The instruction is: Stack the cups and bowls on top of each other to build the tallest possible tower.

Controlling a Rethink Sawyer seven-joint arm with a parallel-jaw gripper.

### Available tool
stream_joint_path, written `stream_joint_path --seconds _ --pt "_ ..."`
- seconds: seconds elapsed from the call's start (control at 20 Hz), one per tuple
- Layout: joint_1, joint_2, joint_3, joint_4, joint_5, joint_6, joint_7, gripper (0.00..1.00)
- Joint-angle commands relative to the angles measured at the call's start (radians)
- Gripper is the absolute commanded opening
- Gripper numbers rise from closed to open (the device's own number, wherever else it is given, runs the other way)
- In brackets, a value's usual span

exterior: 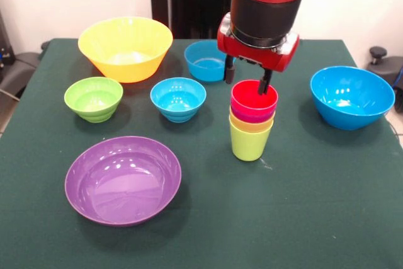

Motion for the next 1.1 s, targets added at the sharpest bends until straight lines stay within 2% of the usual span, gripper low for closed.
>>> stream_joint_path --seconds 0.05,0.9,1.1 --pt "-0.046 -0.064 0.082 0.079 -0.066 -0.074 -0.152 1.00" --pt "-0.068 -0.054 0.109 0.077 -0.082 -0.071 -0.142 1.00" --pt "-0.055 -0.036 0.080 0.057 -0.102 -0.029 -0.113 1.00"
